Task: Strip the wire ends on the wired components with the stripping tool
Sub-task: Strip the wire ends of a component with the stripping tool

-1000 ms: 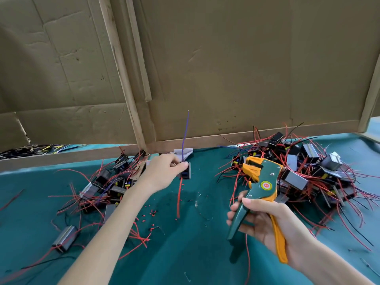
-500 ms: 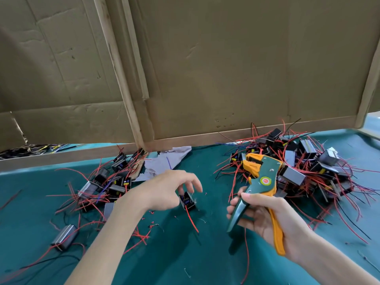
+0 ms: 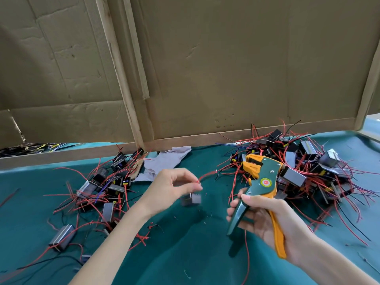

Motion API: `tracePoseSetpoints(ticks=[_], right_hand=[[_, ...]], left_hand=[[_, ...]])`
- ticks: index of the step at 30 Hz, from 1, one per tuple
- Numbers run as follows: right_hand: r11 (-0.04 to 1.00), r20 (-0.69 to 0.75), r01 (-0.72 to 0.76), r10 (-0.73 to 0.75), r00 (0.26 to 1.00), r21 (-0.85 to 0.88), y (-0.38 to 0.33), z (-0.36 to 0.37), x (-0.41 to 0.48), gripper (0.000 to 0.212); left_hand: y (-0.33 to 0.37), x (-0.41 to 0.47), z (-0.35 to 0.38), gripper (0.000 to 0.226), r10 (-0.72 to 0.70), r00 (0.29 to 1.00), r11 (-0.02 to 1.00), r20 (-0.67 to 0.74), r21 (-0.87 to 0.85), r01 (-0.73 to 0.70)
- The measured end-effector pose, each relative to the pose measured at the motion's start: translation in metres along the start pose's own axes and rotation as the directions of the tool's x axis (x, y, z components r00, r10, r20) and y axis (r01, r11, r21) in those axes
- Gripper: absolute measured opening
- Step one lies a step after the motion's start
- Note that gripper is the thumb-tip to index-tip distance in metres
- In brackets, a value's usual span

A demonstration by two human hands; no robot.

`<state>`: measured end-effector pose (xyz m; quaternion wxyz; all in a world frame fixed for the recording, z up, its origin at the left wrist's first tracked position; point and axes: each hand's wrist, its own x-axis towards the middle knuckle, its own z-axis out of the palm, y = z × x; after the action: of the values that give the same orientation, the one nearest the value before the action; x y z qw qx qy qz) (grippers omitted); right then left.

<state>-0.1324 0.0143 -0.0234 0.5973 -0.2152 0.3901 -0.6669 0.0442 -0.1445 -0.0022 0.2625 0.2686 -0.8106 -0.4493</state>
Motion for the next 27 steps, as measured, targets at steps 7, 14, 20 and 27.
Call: tracePoseSetpoints(ticks=[7,14,20,27], right_hand=[[1.000,0.060,-0.021,0.022,0.998,-0.016,0.001,0.000,0.000,0.038],[0.996,0.107,-0.006,0.015,0.994,-0.084,0.005,0.000,0.001,0.028],[0.982,0.221,0.035,0.007,0.975,-0.186,0.003,0.002,-0.003,0.028],[0.964,0.288,0.060,0.017,0.958,-0.258,0.003,0.005,-0.006,0.024]], left_hand=[[0.020,-0.001,0.008,0.011,0.046,0.990,0.934,-0.133,-0.345,-0.089],[0.032,-0.005,0.014,0.014,0.027,0.991,0.905,-0.133,-0.418,-0.080],[0.042,-0.008,0.019,0.010,0.033,0.984,0.943,-0.175,-0.322,-0.089],[0.053,-0.011,0.022,0.007,0.044,0.965,0.953,-0.257,-0.279,-0.118]])
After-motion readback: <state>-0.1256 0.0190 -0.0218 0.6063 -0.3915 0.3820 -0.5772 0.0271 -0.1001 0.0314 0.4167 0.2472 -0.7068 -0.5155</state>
